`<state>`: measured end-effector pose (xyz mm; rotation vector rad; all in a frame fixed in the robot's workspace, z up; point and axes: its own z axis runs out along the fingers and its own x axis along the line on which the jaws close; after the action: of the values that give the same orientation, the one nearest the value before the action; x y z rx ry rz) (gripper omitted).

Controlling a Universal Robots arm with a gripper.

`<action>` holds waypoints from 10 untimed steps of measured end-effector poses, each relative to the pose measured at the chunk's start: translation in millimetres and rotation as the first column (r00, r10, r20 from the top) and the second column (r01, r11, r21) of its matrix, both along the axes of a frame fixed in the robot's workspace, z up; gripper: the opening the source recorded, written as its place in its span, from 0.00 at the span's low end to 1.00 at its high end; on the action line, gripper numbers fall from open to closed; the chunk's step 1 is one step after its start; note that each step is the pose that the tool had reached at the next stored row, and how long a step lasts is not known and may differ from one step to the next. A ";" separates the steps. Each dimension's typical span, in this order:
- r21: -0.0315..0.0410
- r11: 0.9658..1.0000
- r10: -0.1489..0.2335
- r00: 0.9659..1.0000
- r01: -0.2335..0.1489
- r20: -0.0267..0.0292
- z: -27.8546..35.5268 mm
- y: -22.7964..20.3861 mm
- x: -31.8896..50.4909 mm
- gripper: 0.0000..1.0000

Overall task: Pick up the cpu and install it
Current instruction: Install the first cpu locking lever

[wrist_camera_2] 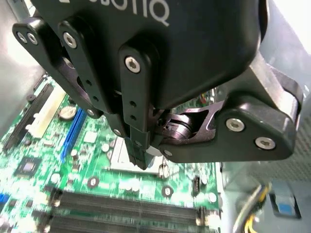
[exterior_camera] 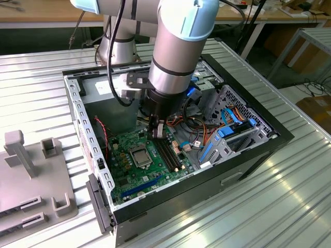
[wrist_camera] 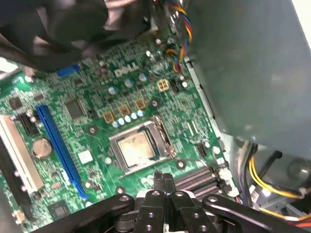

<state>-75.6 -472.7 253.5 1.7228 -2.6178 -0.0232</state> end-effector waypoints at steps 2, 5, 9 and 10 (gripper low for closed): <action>0.000 1.000 0.000 1.000 0.000 0.000 -0.1 7.8 4.8 0.11; 0.000 1.000 0.000 1.000 0.000 0.000 0.3 19.2 4.8 0.11; 0.000 1.000 0.000 1.000 0.000 0.001 1.1 27.0 7.1 0.11; 0.000 1.000 0.000 1.000 0.000 0.001 1.4 29.2 8.1 0.11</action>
<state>-67.4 -443.5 254.9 1.7230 -2.6183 -0.0223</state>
